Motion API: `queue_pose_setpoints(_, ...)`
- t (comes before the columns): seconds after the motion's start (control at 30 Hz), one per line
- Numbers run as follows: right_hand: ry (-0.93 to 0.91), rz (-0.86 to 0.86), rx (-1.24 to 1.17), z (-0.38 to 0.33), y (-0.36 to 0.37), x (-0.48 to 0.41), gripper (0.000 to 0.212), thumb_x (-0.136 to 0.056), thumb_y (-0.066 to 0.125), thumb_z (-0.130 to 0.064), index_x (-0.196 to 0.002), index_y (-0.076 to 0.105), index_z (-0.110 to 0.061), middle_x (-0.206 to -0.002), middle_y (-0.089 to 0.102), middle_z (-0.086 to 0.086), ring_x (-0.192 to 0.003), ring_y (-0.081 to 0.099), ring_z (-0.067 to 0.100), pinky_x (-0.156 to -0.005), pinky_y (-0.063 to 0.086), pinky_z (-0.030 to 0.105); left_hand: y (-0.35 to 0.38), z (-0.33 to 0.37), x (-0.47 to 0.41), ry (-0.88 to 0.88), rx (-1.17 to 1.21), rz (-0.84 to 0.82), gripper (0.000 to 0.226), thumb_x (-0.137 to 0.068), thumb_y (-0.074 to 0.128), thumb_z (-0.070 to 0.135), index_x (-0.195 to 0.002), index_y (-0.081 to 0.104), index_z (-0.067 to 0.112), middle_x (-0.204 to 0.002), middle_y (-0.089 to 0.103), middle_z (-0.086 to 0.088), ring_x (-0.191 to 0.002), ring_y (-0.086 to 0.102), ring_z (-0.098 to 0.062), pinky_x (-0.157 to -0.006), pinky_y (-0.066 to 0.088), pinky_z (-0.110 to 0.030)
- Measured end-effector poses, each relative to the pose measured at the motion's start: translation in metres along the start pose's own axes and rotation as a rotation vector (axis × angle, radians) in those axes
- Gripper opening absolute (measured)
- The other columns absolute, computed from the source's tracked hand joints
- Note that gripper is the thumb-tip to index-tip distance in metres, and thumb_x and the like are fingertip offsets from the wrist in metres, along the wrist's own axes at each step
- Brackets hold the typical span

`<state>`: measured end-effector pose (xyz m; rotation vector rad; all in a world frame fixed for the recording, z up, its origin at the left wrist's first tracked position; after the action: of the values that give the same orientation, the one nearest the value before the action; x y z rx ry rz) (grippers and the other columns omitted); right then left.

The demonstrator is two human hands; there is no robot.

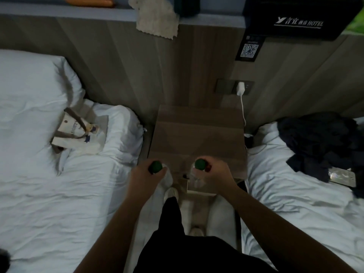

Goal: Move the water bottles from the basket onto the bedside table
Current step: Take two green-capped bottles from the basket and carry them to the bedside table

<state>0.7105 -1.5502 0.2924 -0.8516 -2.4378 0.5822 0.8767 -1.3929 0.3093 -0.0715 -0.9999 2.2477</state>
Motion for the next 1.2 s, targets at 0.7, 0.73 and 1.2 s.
queue_pose_setpoints(0.7,0.268,0.044,0.073,-0.029,0.023,-0.243,0.036,-0.077,0.065,-0.051,-0.103,0.065,-0.027,-0.092,0.07,-0.005,-0.086,0.065,0.014,-0.078,0.055,0.039,0.052,0.002,-0.275,0.143,0.056,-0.38,0.029,-0.08,0.072,0.027,-0.107,0.066,0.02,-0.091,0.065,0.01,-0.086,0.061,-0.005,-0.074,0.046,-0.009)
queue_pose_setpoints(0.73,0.255,0.045,0.079,-0.03,0.025,-0.25,0.035,-0.076,0.064,-0.052,-0.102,0.065,-0.028,-0.09,0.07,-0.007,-0.085,0.065,0.012,-0.078,0.055,0.04,0.054,0.001,-0.281,0.146,0.069,-0.388,0.029,-0.079,0.072,0.028,-0.107,0.066,0.02,-0.092,0.067,0.009,-0.086,0.063,-0.006,-0.077,0.05,-0.015)
queue_pose_setpoints(1.2,0.305,0.055,0.087,-0.017,0.03,-0.281,0.034,-0.077,0.068,-0.043,-0.106,0.066,-0.026,-0.089,0.069,-0.007,-0.082,0.062,0.009,-0.063,0.042,0.023,0.077,-0.005,-0.321,0.103,0.003,-0.504,0.03,-0.079,0.069,0.031,-0.107,0.064,0.022,-0.096,0.07,0.003,-0.089,0.065,-0.009,-0.083,0.055,-0.029)
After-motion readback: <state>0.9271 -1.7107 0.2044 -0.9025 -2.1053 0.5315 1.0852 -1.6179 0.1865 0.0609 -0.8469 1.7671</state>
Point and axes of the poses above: each hand's wrist, its own x-axis away from the middle knuckle, its own y-axis out of the palm, z = x × y, the point moved 7 cm from there along -x, towards the middle knuckle
